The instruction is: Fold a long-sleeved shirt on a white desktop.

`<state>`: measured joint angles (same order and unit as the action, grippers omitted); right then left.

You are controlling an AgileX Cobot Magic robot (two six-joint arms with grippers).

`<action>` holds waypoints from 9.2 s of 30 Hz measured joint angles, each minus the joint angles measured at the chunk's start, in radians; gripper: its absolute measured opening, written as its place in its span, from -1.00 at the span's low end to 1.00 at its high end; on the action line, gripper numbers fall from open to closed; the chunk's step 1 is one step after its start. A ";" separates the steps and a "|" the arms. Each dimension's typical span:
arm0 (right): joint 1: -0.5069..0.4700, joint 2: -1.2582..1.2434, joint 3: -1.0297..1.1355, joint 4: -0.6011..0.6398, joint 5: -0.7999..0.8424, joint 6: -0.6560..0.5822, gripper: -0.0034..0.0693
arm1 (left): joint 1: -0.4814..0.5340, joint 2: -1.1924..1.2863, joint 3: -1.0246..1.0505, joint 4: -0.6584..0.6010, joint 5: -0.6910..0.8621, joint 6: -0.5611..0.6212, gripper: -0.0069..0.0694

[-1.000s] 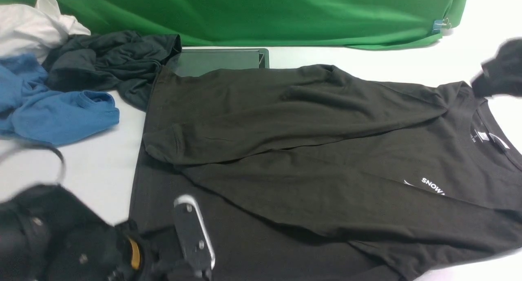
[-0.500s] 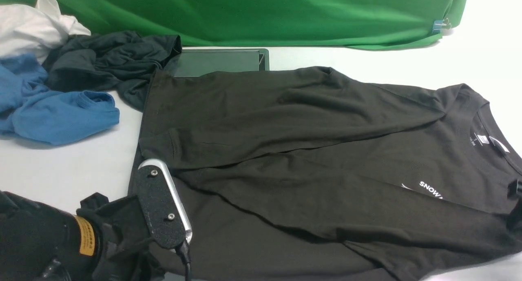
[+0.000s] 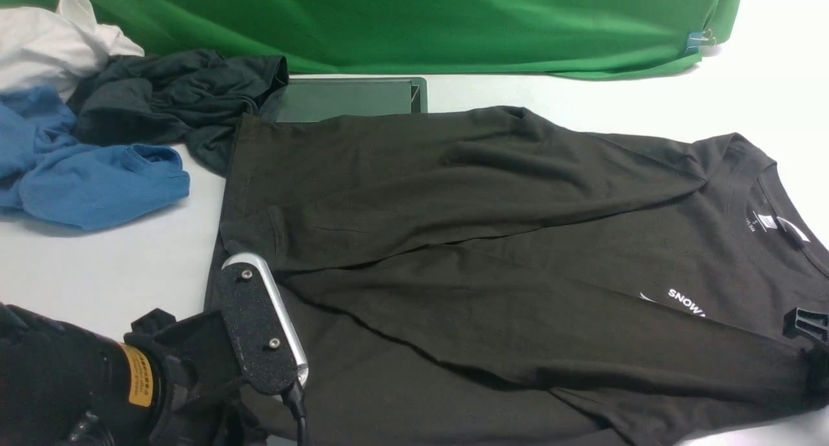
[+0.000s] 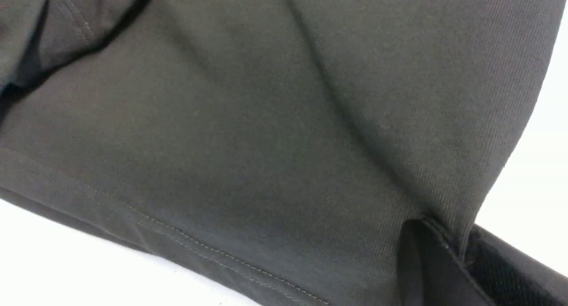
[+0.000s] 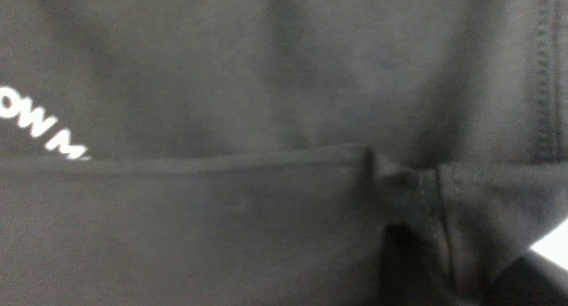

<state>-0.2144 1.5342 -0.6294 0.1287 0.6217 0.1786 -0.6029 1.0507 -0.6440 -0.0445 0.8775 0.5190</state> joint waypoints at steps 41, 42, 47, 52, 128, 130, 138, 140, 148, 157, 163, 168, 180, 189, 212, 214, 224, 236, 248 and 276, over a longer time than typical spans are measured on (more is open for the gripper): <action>0.007 0.307 -0.728 0.108 0.219 -0.150 -0.76 | 0.451 0.583 -0.474 0.110 -0.317 0.064 -0.74; 0.008 0.338 -0.766 0.122 0.220 -0.152 -0.76 | 0.463 0.616 -0.499 0.110 -0.330 0.068 -0.74; 0.008 0.459 -0.914 0.176 0.255 -0.167 -0.76 | 0.494 0.748 -0.616 0.110 -0.372 0.071 -0.74; 0.008 0.568 -1.026 0.176 0.264 -0.151 -0.43 | 0.497 0.885 -0.737 0.138 -0.389 0.071 -0.74; 0.014 0.483 -0.737 0.034 0.244 -0.429 -0.65 | 0.217 0.119 -0.153 -0.243 -0.460 0.072 -0.77; 0.002 0.464 -0.728 0.001 0.259 -0.410 -0.65 | 0.217 0.107 -0.153 -0.243 -0.450 0.072 -0.77; -0.161 0.205 -0.723 -0.193 0.290 -0.229 -0.65 | 0.217 0.029 -0.150 -0.242 -0.440 0.072 -0.77; -0.171 0.164 -0.723 -0.205 0.297 -0.223 -0.65 | 0.217 0.022 -0.150 -0.242 -0.440 0.072 -0.77; 0.004 0.039 -0.723 -0.028 0.295 -0.306 -0.65 | 0.217 0.021 -0.147 -0.240 -0.436 0.072 -0.77; 0.283 0.030 -0.829 0.255 0.257 -0.405 -0.65 | 0.217 0.021 -0.147 -0.239 -0.436 0.072 -0.77; 0.410 0.129 -0.921 0.402 0.246 -0.476 -0.65 | 0.217 0.021 -0.147 -0.239 -0.435 0.072 -0.77; 0.510 0.252 -1.011 0.439 0.296 -0.509 -0.65 | 0.217 0.021 -0.147 -0.239 -0.432 0.072 -0.77; 0.653 0.493 -1.214 0.510 0.423 -0.516 -0.65 | 0.217 0.021 -0.147 -0.238 -0.432 0.073 -0.77; 0.705 0.574 -1.279 0.568 0.375 -0.407 0.54 | 0.217 0.021 -0.147 -0.238 -0.432 0.073 -0.77; 0.628 0.120 -0.967 -0.098 0.595 -0.211 -0.83 | 0.216 0.097 -0.147 -0.311 -0.490 0.073 -0.77; 0.633 0.011 -0.866 -0.098 0.589 -0.179 -0.83 | 0.215 0.183 -0.168 -0.329 -0.515 0.073 -0.77; 0.637 -0.486 -0.515 -0.100 0.533 -0.008 -0.83 | 0.215 0.634 -0.350 -0.267 -0.535 0.067 -0.77; 0.637 -0.826 -0.438 -0.100 0.599 0.059 -0.82 | 0.215 0.613 -0.347 0.022 -0.390 -0.207 -0.77; 0.637 -1.102 -0.291 -0.102 0.600 0.096 -0.80 | 0.173 -0.361 -0.069 -0.154 -0.485 -0.202 -0.77; 0.637 -1.264 0.354 -0.120 -0.176 0.118 -0.34 | 0.173 -0.873 0.488 -0.187 -0.623 -0.104 -0.77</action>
<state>0.4221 0.2706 -0.2752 0.0082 0.4460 0.2969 -0.4302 0.1776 -0.1564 -0.2312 0.2549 0.4153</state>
